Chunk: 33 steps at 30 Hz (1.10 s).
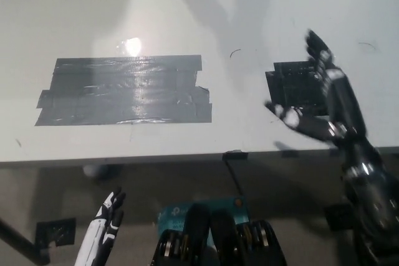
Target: A spray bottle is kept on the black marked spot on the table infront of the robot and the robot extends its right arm to pick it up and hands it to a person
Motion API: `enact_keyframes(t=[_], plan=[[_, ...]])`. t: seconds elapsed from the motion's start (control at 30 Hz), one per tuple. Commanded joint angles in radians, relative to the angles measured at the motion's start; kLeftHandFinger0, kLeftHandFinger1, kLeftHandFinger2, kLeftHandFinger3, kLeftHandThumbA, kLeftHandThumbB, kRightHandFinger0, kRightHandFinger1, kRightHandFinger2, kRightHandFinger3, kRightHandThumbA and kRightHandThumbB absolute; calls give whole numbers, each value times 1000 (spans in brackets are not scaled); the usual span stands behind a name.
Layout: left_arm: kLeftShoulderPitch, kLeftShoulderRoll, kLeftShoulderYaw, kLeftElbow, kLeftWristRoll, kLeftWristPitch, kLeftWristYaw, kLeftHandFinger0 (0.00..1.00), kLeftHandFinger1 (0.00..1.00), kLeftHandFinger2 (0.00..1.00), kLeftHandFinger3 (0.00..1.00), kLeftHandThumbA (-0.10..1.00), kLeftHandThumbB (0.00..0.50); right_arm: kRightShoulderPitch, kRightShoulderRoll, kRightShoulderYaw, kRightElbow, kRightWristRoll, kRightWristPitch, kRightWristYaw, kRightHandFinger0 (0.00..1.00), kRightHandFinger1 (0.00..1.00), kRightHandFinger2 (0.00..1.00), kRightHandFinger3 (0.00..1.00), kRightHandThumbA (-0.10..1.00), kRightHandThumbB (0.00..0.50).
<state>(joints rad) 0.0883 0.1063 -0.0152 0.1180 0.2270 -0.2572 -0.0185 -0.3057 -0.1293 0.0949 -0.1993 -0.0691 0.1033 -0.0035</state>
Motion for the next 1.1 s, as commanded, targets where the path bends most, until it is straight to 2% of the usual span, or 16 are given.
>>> enact_keyframes(t=[0.0,0.17,0.23,0.3,0.43,0.53,0.7,1.07], plan=[[55,-10,-17,-68,-85,-34,-30,1000,1000,1000,1000,1000,365,348,-124,21,-515,74,-47,111,1000,1000,1000,1000,887,500],[64,-9,-13,-59,-88,-63,-21,1000,1000,1000,1000,1000,362,472,-113,39,-379,63,-152,99,1000,1000,1000,1000,915,500],[66,-9,-11,-59,-97,-62,-20,1000,1000,1000,1000,1000,373,499,-101,49,-303,41,-190,88,1000,1000,1000,1000,948,469],[65,-10,-10,-58,-109,-60,-20,1000,1000,1000,1000,1000,371,518,-88,56,-230,23,-215,76,1000,1000,1000,1000,968,474],[55,-9,-12,-47,-115,-61,-17,1000,1000,1000,1000,1000,371,519,-53,60,-68,27,-261,66,1000,1000,1000,1000,995,439],[54,-6,-13,-27,-121,-80,-14,1000,1000,1000,1000,1000,350,504,-39,63,30,16,-287,67,1000,1000,1000,1000,1000,457],[51,0,-15,-24,-125,-78,-15,1000,1000,1000,1000,1000,359,488,-34,61,106,14,-306,78,1000,1000,1000,1000,1000,488],[27,3,-13,-9,-124,-71,-9,1000,1000,1000,1000,1000,353,455,-35,57,141,36,-310,101,1000,1000,1000,1000,1000,479]])
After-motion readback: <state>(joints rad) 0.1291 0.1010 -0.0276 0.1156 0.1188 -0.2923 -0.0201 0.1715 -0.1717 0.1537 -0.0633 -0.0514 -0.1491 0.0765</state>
